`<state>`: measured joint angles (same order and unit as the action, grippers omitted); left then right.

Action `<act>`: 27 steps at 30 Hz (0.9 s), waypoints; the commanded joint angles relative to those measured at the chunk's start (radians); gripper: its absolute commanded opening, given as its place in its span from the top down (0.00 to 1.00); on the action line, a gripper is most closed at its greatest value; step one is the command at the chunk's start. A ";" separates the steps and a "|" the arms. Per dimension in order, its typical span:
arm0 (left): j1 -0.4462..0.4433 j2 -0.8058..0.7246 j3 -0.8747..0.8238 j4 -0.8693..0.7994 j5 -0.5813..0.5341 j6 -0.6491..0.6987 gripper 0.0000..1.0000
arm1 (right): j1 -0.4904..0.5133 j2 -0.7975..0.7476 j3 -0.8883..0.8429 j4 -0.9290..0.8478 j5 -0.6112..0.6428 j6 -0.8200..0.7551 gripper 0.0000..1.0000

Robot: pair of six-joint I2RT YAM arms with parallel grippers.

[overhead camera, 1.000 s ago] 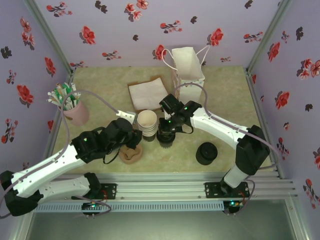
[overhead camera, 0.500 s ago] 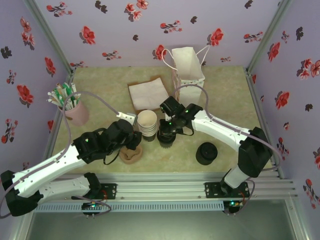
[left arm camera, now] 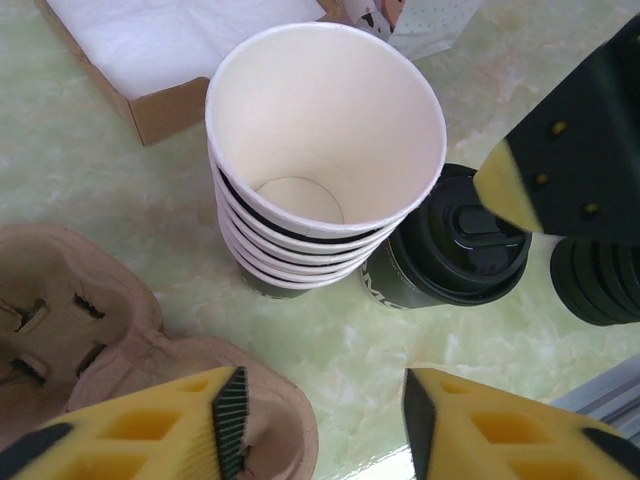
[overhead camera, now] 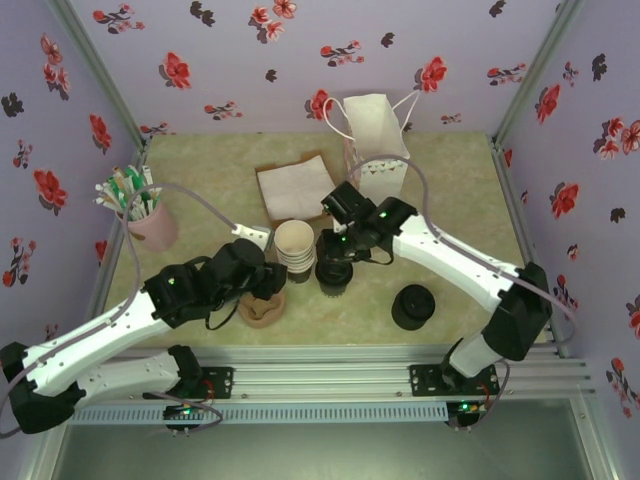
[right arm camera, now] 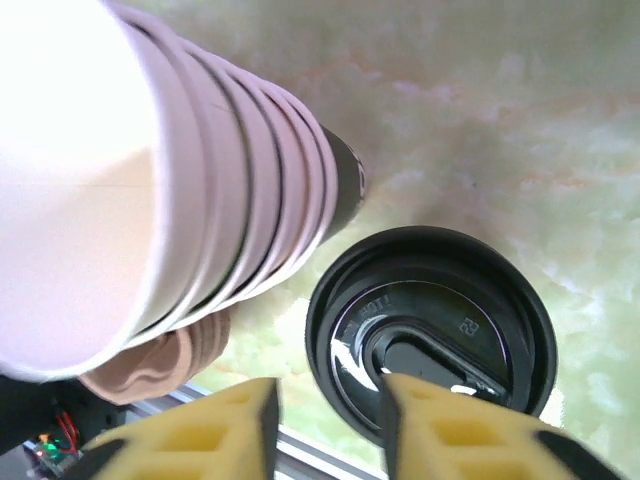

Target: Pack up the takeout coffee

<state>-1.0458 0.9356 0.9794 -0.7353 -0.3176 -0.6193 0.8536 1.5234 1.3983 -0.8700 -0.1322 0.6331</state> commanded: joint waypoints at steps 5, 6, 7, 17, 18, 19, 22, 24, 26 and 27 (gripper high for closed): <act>0.082 -0.078 0.034 -0.086 0.009 0.009 0.29 | 0.019 -0.143 -0.056 -0.045 0.105 -0.025 0.41; 0.100 -0.094 0.033 -0.097 0.018 0.011 0.26 | 0.022 -0.163 -0.070 -0.046 0.123 -0.024 0.37; 0.119 -0.112 0.032 -0.107 0.031 0.013 0.22 | 0.024 -0.184 -0.084 -0.050 0.138 -0.026 0.32; 0.261 -0.214 -0.030 -0.126 0.216 -0.014 0.01 | 0.031 -0.335 -0.224 -0.044 0.197 -0.036 0.01; 0.270 -0.216 -0.035 -0.120 0.235 -0.017 0.01 | 0.031 -0.345 -0.229 -0.046 0.202 -0.039 0.01; 0.280 -0.218 -0.042 -0.113 0.255 -0.021 0.01 | 0.030 -0.351 -0.232 -0.047 0.199 -0.045 0.01; 0.314 -0.218 -0.056 -0.090 0.309 -0.025 0.01 | 0.031 -0.358 -0.250 -0.033 0.188 -0.052 0.01; 0.339 -0.215 -0.062 -0.073 0.344 -0.023 0.01 | 0.031 -0.352 -0.257 -0.018 0.174 -0.057 0.01; 0.372 -0.209 -0.070 -0.057 0.379 -0.022 0.01 | 0.031 -0.341 -0.255 -0.002 0.171 -0.060 0.01; 0.390 -0.206 -0.072 -0.051 0.398 -0.022 0.01 | 0.030 -0.333 -0.248 0.000 0.172 -0.064 0.01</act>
<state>-0.6918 0.7254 0.9154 -0.8234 -0.0032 -0.6304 0.8772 1.1793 1.1500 -0.8951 0.0303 0.5926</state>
